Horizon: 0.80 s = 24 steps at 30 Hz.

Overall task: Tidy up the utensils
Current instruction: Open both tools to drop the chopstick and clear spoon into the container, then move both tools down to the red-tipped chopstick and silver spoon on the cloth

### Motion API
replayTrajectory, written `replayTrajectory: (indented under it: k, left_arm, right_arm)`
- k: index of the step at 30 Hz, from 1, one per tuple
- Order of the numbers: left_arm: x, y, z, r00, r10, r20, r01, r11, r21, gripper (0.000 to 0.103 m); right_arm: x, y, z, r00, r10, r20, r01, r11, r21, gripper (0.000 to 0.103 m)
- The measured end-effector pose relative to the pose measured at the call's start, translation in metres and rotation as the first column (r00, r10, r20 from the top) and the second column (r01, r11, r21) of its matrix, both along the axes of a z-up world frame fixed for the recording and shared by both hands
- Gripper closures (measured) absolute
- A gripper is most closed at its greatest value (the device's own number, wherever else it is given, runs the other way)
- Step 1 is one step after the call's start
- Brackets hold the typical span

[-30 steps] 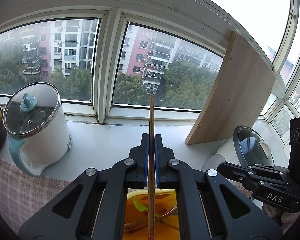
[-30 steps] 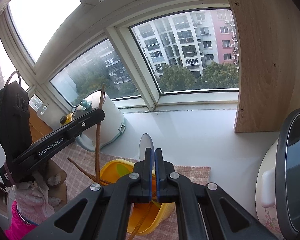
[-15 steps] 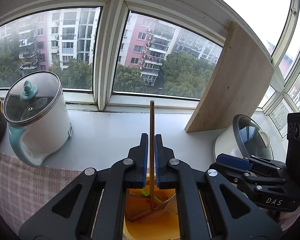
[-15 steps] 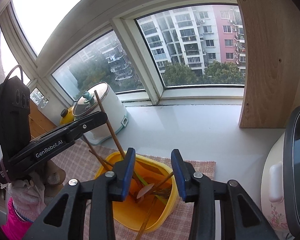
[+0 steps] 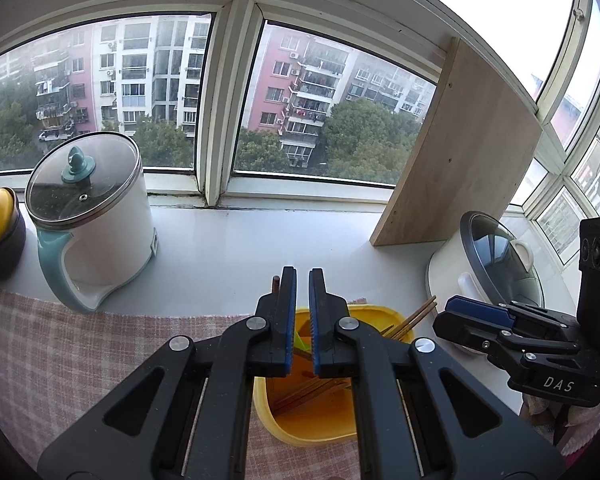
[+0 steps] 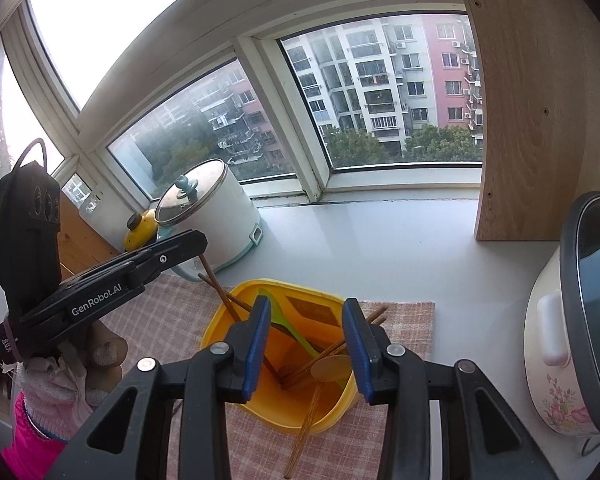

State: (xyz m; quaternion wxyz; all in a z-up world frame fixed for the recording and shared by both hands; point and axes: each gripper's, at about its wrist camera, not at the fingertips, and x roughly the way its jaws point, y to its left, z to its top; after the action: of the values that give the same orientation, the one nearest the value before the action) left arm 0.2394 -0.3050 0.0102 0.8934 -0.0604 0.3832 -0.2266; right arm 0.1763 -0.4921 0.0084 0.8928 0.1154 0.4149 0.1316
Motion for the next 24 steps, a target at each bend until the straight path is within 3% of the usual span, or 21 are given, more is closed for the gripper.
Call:
replayTrajectory:
  k: [4, 7, 9, 11, 24]
  left_arm:
    - [-0.010, 0.014, 0.000, 1.000, -0.007, -0.007, 0.007, 1.000, -0.010, 0.100]
    - [-0.018, 0.026, 0.000, 1.000, -0.010, -0.007, 0.010, 1.000, -0.009, 0.095]
    - [-0.024, 0.037, -0.001, 1.000, -0.017, -0.005, 0.017, 1.000, -0.006, 0.068]
    - [-0.031, 0.050, -0.002, 1.000, -0.016, 0.000, 0.016, 1.000, 0.008, 0.062]
    - [-0.058, 0.142, -0.042, 0.996, -0.003, -0.084, 0.012, 0.995, 0.100, 0.062]
  right_arm:
    - [-0.010, 0.003, 0.002, 1.000, -0.013, 0.004, 0.013, 1.000, 0.004, 0.063]
    - [-0.021, 0.007, 0.004, 1.000, -0.025, 0.012, 0.025, 1.000, 0.007, 0.056]
    - [-0.027, 0.011, 0.004, 0.999, -0.032, 0.015, 0.032, 0.999, 0.008, 0.051]
    - [-0.033, 0.017, 0.004, 0.999, -0.033, 0.013, 0.033, 0.999, 0.003, 0.050]
    - [-0.069, 0.068, -0.009, 1.000, -0.023, 0.013, 0.022, 0.999, 0.026, 0.046]
